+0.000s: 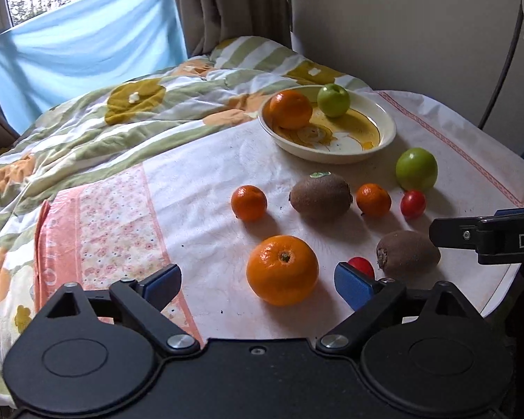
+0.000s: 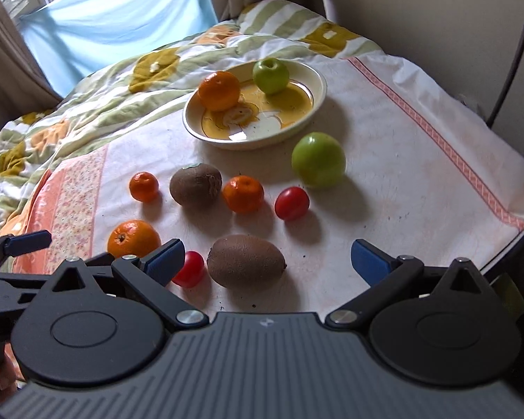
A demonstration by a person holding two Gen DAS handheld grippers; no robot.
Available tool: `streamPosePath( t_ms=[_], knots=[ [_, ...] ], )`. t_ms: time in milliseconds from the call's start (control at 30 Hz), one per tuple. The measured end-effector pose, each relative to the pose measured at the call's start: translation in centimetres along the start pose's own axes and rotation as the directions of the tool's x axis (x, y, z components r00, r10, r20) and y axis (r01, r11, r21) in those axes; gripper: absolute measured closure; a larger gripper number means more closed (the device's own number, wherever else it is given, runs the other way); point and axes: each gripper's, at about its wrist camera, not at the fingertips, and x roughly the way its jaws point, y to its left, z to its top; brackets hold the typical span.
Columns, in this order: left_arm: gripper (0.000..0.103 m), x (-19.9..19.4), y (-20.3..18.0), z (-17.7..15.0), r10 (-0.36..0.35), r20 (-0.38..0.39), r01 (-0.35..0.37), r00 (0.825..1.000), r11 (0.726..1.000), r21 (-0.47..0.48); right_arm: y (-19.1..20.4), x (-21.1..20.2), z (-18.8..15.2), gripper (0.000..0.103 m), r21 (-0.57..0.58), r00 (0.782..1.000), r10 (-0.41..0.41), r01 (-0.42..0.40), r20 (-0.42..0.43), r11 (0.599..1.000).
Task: Organize fruits
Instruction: 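Grasp the second large orange with the left tool while the right tool grasps a kiwi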
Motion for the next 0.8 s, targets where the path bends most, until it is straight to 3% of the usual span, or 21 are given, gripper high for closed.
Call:
streamPosePath(
  t_ms=[300,567,800],
  knots=[
    [0.016,4.0,0.3,0.2,-0.074,-0.041,0.076,0.996,0.996,0.048,1.3,2.3,-1.0,0.000,0.063,0.998,-0.070,0.070,0.002,0.996],
    [0.037,6.2,0.2,0.1,-0.155,-0.096,0.160,0.983,0.986,0.050,1.8,4.1,-1.4,0.000,0.089,0.996,-0.090,0.091,-0.025,0.992],
    [0.038,6.3,0.2,0.0,-0.168,-0.092,0.173,0.982,0.984,0.048,1.9,4.6,-1.5,0.000,0.090,0.995,-0.093,0.096,-0.031,0.991]
  ],
)
